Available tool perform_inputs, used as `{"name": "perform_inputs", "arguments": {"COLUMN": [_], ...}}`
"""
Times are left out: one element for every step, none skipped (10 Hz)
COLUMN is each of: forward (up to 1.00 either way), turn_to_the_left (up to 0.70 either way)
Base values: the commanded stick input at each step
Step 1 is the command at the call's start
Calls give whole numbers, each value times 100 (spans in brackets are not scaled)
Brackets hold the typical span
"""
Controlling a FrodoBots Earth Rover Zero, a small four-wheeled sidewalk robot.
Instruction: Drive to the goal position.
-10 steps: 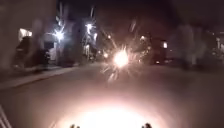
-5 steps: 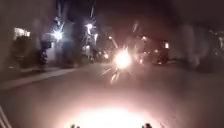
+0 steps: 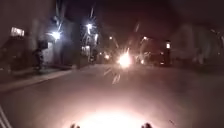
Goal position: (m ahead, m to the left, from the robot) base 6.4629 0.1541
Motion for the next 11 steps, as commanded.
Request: {"name": "perform_inputs", "arguments": {"forward": [70,70,70,70,70,70,70,70,70,70,70], "turn_to_the_left": [0,0,0,0,0,0,0,0,0,0,0]}}
